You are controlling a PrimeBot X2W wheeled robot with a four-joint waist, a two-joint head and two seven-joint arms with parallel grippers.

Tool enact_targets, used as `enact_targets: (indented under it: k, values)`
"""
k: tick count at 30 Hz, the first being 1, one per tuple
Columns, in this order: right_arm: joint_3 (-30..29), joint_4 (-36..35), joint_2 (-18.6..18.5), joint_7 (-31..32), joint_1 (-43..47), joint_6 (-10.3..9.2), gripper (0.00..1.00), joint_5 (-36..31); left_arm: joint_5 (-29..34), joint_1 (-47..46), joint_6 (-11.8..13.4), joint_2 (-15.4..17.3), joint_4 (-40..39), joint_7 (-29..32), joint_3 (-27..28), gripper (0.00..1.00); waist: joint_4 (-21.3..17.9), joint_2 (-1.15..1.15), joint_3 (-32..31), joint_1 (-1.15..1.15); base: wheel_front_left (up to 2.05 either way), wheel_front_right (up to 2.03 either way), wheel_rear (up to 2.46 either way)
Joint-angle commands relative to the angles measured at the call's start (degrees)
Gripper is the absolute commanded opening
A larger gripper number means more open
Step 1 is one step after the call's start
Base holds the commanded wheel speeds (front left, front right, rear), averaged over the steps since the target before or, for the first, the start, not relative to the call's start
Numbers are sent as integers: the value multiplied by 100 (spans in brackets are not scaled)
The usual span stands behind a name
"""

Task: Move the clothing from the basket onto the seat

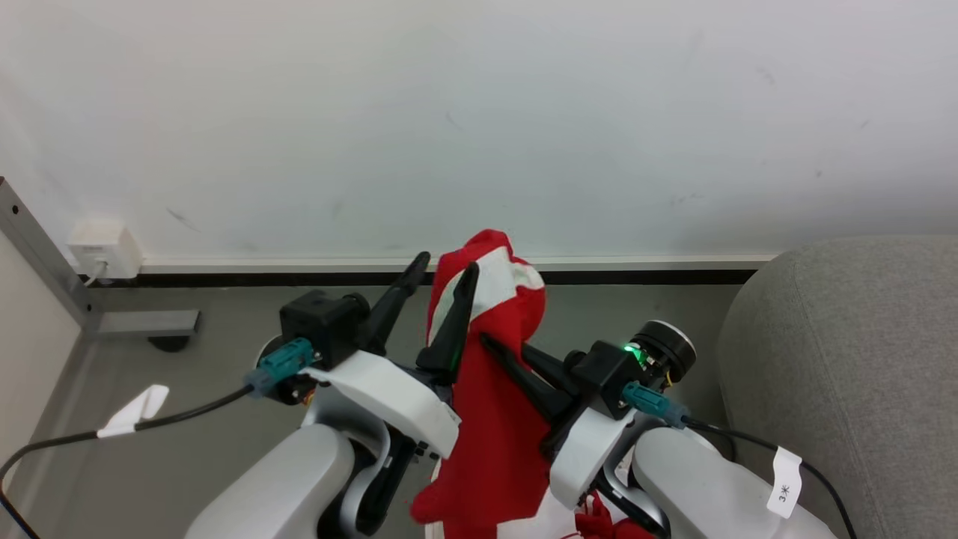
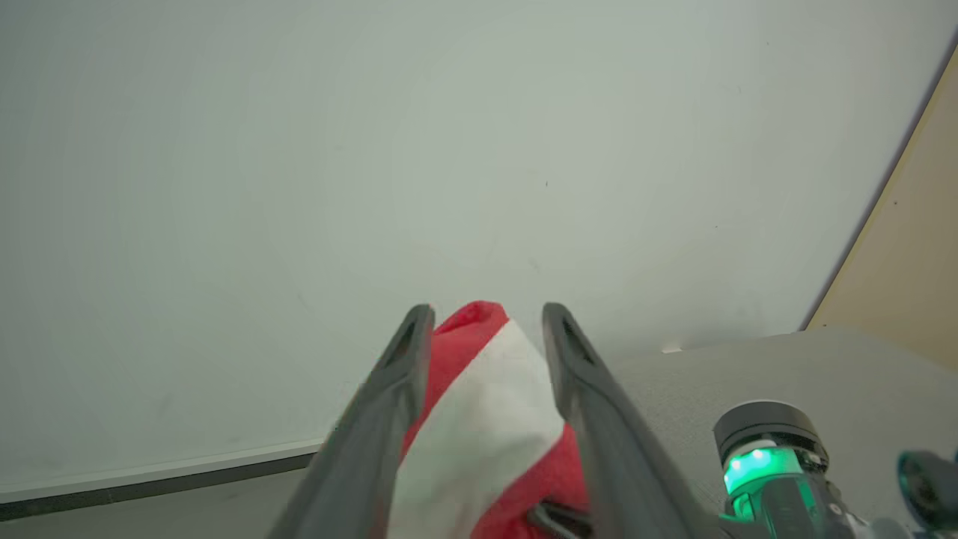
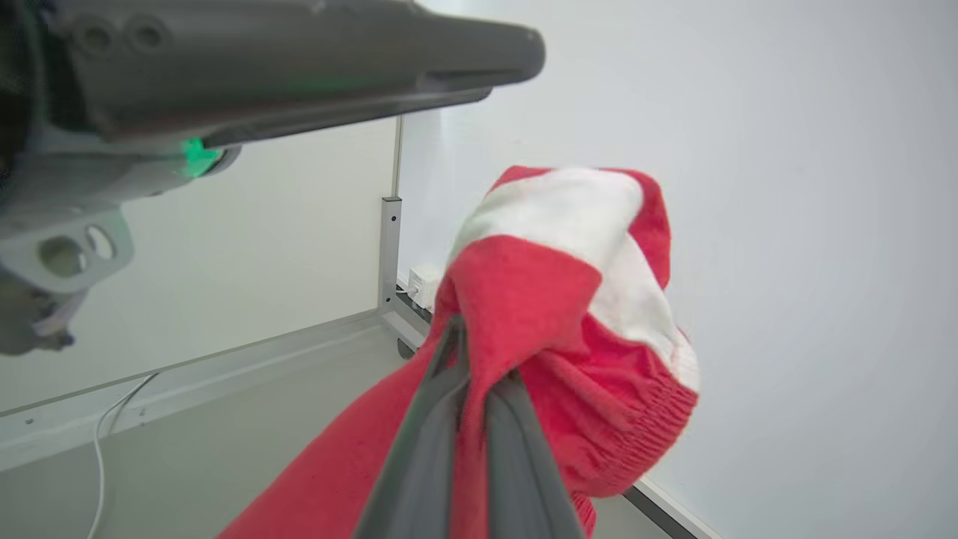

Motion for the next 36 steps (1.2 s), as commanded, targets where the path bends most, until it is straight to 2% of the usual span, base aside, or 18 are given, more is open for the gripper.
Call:
enact_targets:
  k: [1, 23, 31, 36]
  values:
    - [-59, -11, -3, -19, 87, -12, 0, -46, 97, 81, 38, 70, 17, -58, 29, 100, -32, 0, 1, 0, 0, 0, 0]
    - [-743, 3, -5, -20, 239, -12, 0, -382, 56, 219, 73, 261, 34, 2, -62, 100, -321, 0, 52, 0, 0, 0, 0]
    - [-1020, -13, -6, -20, 204, -12, 0, -527, 33, 246, 42, 280, -18, 72, -135, 100, -599, 0, 135, 0, 0, 0, 0]
    - [-1161, -11, -6, -20, 196, -12, 0, -635, 31, 285, 11, 269, -29, 119, -222, 100, -942, 0, 185, 0, 0, 0, 0]
